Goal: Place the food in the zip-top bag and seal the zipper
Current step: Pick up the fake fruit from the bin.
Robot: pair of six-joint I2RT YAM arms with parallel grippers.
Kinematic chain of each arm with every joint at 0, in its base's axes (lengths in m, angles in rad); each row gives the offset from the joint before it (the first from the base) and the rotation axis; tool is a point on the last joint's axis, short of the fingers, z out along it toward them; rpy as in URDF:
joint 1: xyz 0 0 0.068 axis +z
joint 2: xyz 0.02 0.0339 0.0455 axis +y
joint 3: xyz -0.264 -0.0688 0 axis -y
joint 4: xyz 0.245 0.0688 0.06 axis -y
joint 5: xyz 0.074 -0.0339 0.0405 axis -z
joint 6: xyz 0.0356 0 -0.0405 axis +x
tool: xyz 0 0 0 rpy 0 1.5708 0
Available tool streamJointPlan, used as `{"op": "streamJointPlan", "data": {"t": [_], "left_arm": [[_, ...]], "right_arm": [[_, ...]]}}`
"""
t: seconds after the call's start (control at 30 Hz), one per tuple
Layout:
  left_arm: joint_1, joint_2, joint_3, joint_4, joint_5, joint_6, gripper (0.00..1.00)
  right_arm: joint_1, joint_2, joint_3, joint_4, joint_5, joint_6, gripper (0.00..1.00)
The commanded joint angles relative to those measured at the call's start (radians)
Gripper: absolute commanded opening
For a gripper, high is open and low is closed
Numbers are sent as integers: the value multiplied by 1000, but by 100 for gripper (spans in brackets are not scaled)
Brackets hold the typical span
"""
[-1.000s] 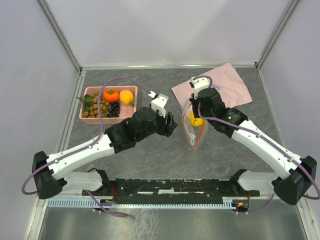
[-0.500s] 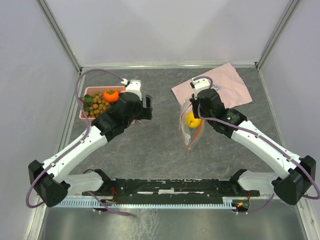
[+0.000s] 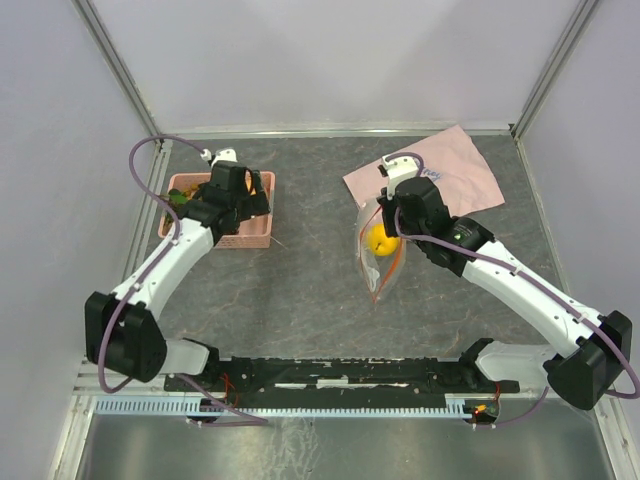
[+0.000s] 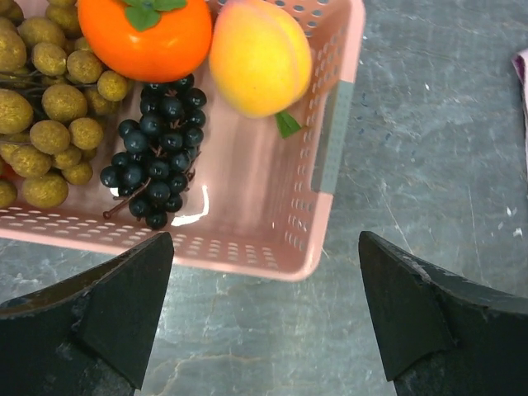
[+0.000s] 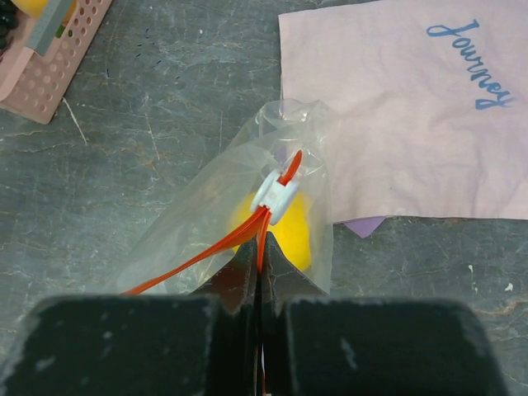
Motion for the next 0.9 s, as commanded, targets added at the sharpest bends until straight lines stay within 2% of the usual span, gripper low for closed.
{"op": "streamJointPlan", "data": {"t": [0.0,0.27,0.53,0.87], "left_arm": [[61,57,13,121,55,-92,99],[147,235,55,238,129,-133,99],[180,393,135,317,161,-155,96],[183,530,224,335,154,-143,93]], "right_arm": [[-4,-11,20,34,-42,6,2],[-4,-8,11,38,-77,12,2],[-4,-27,18,9,-108,-1,3],[-5,-98,8,-62,41,-46,3]]}}
